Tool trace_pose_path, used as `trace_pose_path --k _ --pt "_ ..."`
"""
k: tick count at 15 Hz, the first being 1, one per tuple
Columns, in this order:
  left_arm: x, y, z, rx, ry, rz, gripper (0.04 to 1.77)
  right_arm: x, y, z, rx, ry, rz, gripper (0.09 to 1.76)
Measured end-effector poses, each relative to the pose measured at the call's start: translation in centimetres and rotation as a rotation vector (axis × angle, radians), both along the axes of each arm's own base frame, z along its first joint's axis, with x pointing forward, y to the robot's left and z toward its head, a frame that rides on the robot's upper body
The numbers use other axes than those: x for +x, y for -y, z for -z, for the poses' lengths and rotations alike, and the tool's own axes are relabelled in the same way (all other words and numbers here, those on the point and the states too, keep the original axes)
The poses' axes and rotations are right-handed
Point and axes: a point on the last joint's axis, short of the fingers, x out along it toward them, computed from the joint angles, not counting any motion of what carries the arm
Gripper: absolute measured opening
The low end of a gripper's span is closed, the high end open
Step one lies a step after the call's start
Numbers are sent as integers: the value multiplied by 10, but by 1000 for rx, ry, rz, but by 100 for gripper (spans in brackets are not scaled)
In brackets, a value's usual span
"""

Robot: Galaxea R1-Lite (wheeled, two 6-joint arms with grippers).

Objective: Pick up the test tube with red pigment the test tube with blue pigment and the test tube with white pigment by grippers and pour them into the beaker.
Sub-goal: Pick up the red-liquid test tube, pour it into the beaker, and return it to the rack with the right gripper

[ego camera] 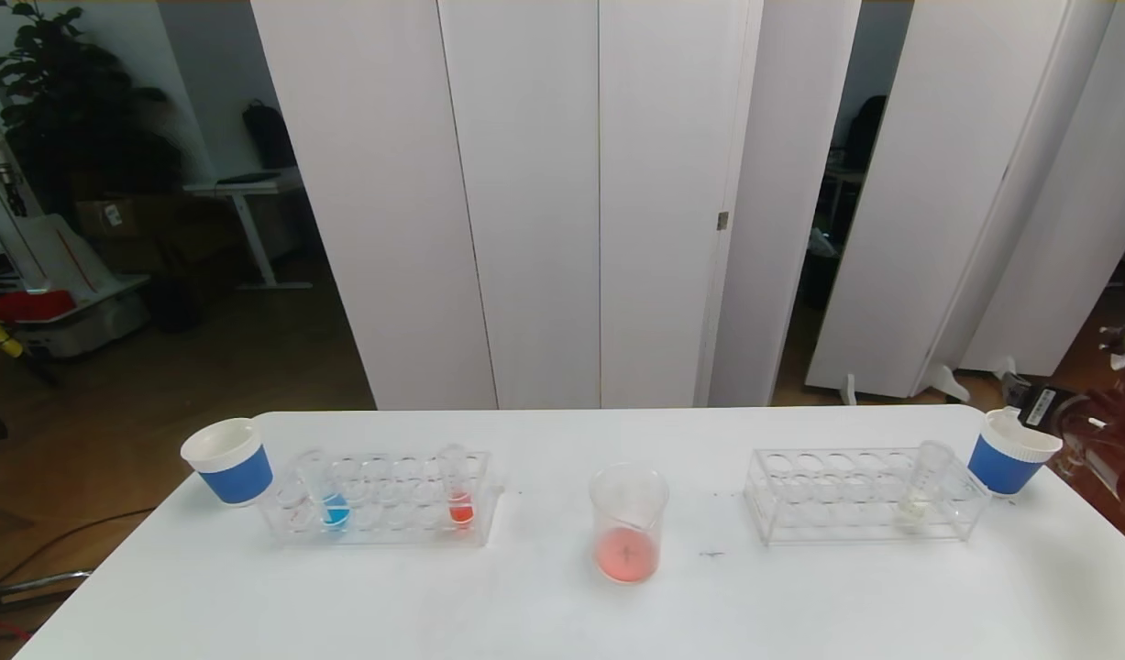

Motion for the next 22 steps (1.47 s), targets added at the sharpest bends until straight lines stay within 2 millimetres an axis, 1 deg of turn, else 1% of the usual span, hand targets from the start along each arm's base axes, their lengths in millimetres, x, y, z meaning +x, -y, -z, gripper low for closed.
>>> trace_pose_path --k 3,5,6,9,11,14,16,18,19,20,22 --pt "0 0 0 0 0 0 175 -14 -4 -29 -2 20 -23 175" --pt "0 0 0 0 0 0 175 -27 -7 -56 -16 74 -76 175" --pt "0 0 0 0 0 0 175 -36 -10 -71 -42 101 -98 175" --pt "0 0 0 0 0 0 175 -64 -20 -107 -111 144 -126 175" --pt "0 0 0 0 0 0 175 -89 -33 -128 -133 144 -155 175" --pt "0 0 0 0 0 0 175 -130 -56 -150 -132 125 -235 175" --pt "0 0 0 0 0 0 175 -162 -73 -162 -132 128 -300 175" --pt "0 0 0 0 0 0 175 -199 -89 -173 -150 158 -363 175" --pt "0 0 0 0 0 0 175 -223 -95 -177 -163 183 -389 175" --pt "0 0 0 0 0 0 175 -241 -98 -177 -169 199 -402 175" --pt "0 0 0 0 0 0 175 -286 -104 -173 -181 236 -422 175"
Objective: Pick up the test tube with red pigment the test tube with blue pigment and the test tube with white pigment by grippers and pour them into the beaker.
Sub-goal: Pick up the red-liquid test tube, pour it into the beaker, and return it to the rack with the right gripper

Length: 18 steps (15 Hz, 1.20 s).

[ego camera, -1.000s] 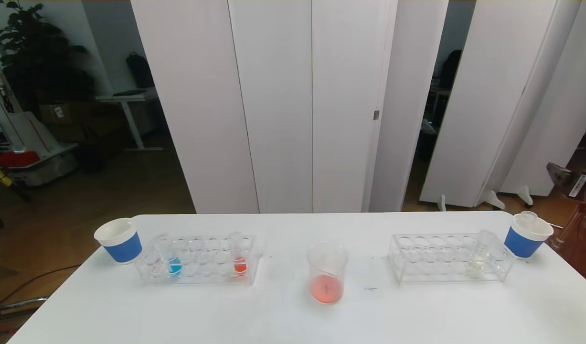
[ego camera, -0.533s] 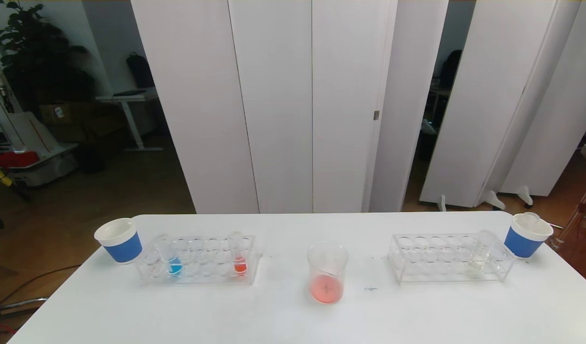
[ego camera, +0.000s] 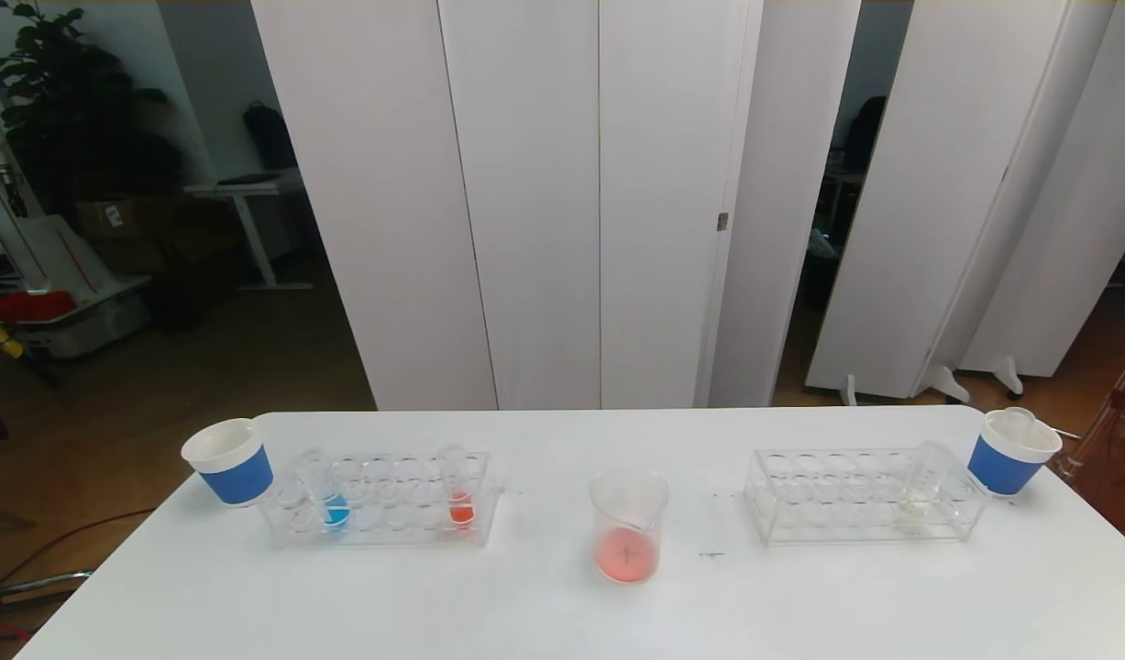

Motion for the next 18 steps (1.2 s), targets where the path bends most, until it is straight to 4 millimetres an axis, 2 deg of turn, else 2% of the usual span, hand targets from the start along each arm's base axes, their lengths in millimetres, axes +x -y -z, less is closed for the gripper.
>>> trace_pose_path --k 3,6,12,18 --pt "0 0 0 0 0 0 175 -49 -4 21 -1 32 -13 175" --pt "0 0 0 0 0 0 175 -75 -5 48 6 42 -14 175" --pt "0 0 0 0 0 0 175 -80 -4 106 30 -14 -30 175" --pt "0 0 0 0 0 0 175 -73 -3 167 33 -122 -49 175"
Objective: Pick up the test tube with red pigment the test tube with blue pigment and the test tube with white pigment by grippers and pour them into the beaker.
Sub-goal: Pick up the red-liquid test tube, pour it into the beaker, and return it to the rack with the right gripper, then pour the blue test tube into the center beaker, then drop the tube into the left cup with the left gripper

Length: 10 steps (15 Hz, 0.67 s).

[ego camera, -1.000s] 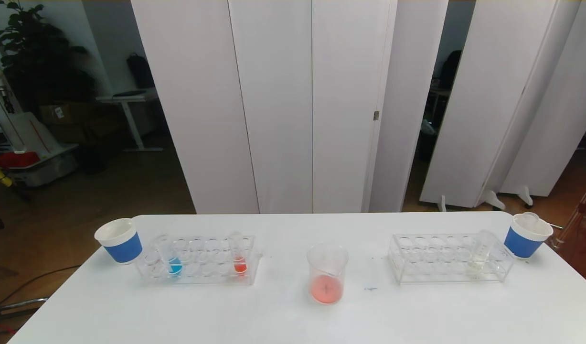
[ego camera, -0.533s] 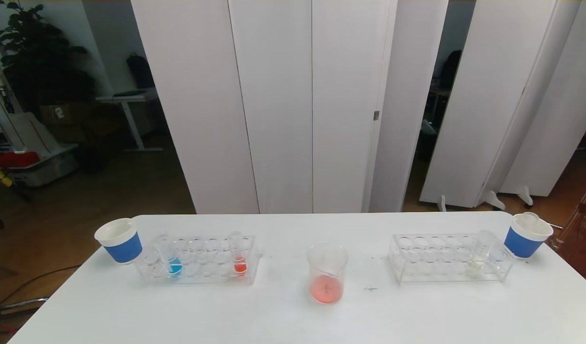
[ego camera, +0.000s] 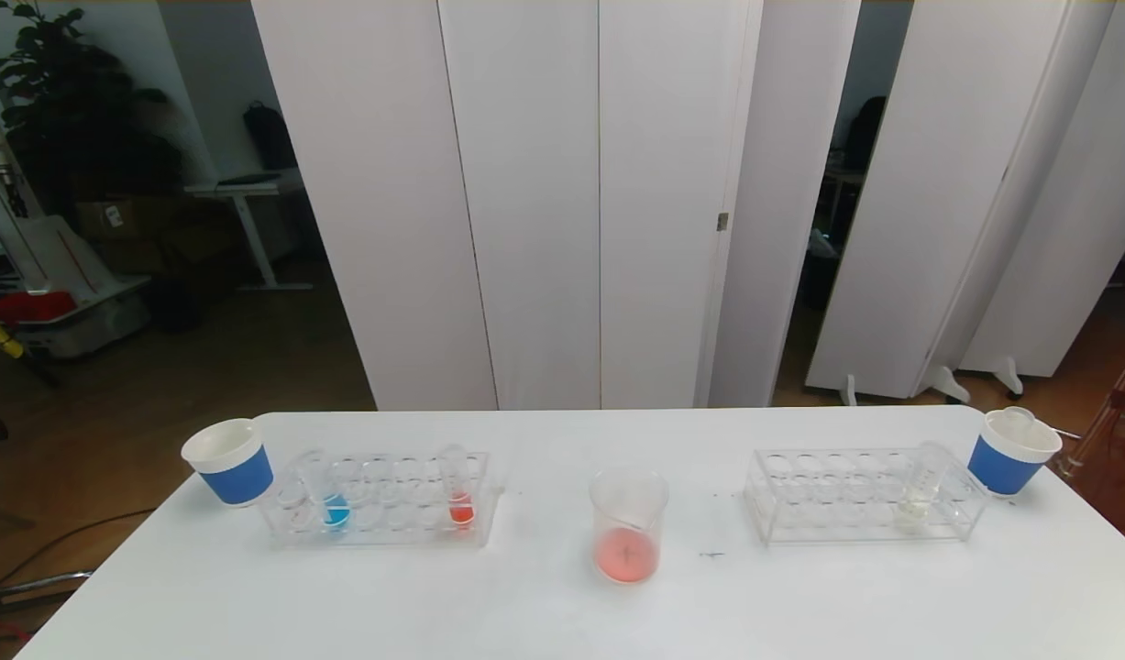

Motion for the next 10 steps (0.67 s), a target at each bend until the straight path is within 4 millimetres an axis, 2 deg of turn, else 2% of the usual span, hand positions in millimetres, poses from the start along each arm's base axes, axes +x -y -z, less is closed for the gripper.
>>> trace_pose_path --k 5,8,10 --pt "0 0 0 0 0 0 175 1 0 26 0 -26 -2 175" --pt "0 0 0 0 0 0 175 2 0 28 0 -13 -3 175" --pt "0 0 0 0 0 0 175 3 0 24 1 57 -11 175"
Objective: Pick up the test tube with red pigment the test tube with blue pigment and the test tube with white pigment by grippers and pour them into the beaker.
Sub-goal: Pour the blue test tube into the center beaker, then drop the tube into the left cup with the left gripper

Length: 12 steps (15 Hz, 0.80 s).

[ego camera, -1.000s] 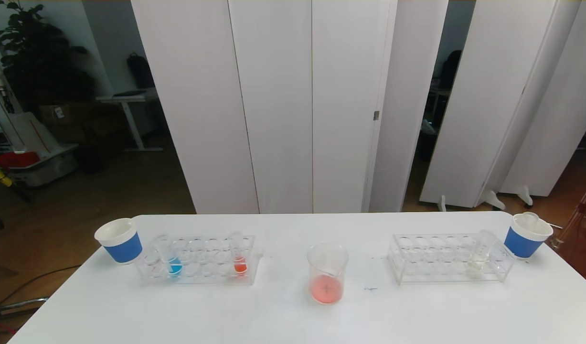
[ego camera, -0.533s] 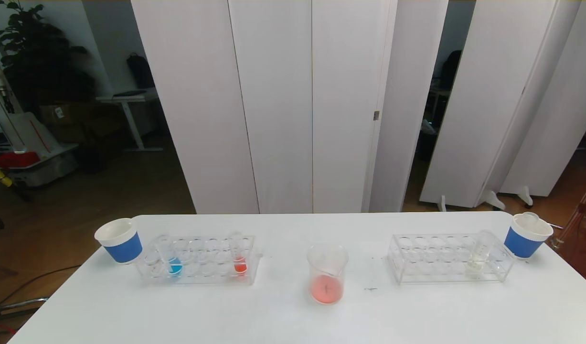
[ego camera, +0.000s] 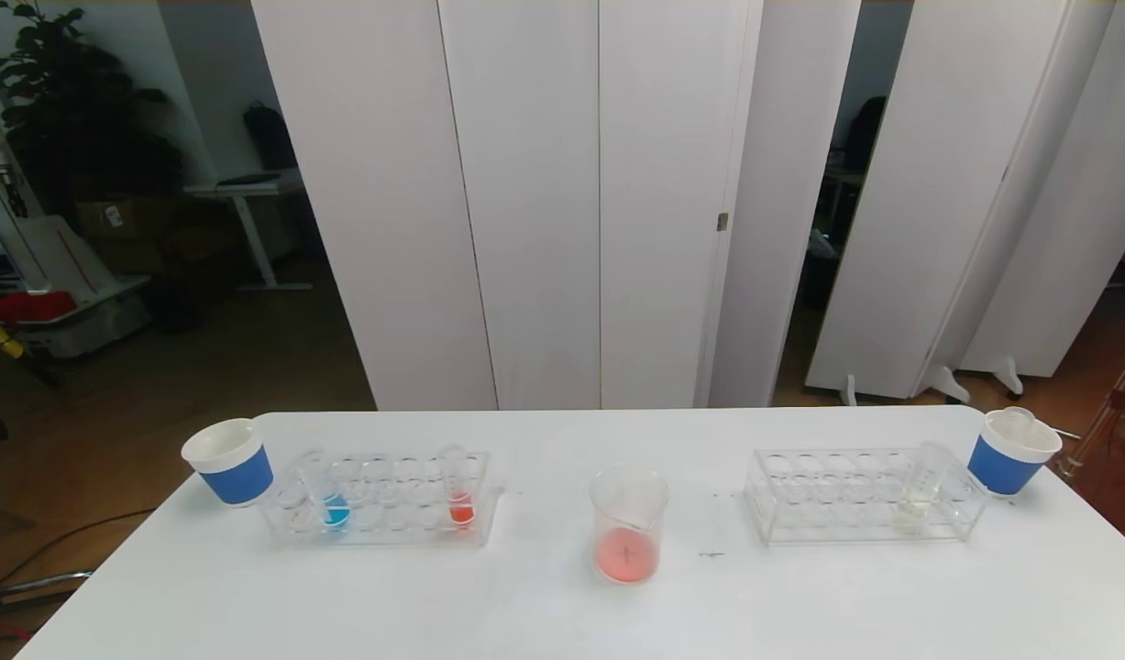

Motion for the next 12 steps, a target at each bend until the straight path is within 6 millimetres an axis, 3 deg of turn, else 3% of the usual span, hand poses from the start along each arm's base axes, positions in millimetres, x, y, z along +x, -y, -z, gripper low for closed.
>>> trace_pose_path --k 12 --pt "0 0 0 0 0 0 175 1 0 5 1 -17 1 175"
